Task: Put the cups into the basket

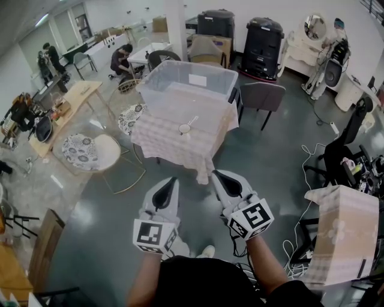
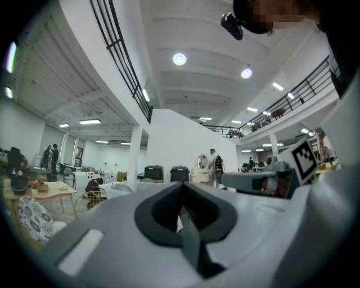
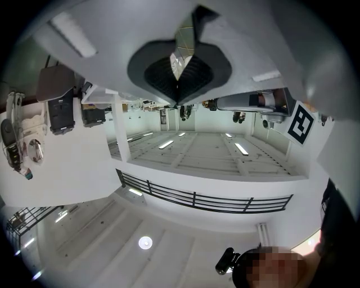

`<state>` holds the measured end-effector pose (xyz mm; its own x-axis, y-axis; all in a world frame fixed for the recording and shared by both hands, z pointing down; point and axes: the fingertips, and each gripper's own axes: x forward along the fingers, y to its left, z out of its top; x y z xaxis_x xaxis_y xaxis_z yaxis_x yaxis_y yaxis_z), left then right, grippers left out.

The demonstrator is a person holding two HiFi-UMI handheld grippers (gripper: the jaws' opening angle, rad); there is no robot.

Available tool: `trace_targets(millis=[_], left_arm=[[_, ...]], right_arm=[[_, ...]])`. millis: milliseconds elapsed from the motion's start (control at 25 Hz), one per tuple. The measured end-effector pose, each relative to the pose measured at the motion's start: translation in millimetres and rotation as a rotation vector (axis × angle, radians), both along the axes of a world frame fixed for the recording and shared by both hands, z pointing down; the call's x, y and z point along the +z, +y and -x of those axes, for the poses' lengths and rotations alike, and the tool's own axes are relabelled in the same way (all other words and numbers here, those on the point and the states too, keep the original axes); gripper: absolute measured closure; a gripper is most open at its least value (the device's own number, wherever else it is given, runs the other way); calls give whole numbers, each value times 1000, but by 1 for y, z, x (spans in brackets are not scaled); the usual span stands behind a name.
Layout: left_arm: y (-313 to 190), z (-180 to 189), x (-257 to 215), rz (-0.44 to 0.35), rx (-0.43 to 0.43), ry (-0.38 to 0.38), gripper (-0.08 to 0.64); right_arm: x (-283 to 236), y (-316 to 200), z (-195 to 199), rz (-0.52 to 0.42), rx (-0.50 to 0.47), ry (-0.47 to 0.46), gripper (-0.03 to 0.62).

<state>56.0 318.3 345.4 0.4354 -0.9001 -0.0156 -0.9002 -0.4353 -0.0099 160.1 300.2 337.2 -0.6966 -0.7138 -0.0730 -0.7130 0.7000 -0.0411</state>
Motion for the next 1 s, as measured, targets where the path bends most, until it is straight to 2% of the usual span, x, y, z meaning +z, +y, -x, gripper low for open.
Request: trace_targets(millis=[480, 760, 1000], left_arm=[[-21, 18, 0, 5, -21, 1, 554], [-63, 36, -1, 10, -12, 50, 554], [-110, 56, 2, 9, 6, 28, 554]], right_arm=[[0, -23, 20, 0, -25, 1, 591], [0, -64, 38, -2, -23, 10, 591], [-4, -111, 60, -8, -10, 4, 591]])
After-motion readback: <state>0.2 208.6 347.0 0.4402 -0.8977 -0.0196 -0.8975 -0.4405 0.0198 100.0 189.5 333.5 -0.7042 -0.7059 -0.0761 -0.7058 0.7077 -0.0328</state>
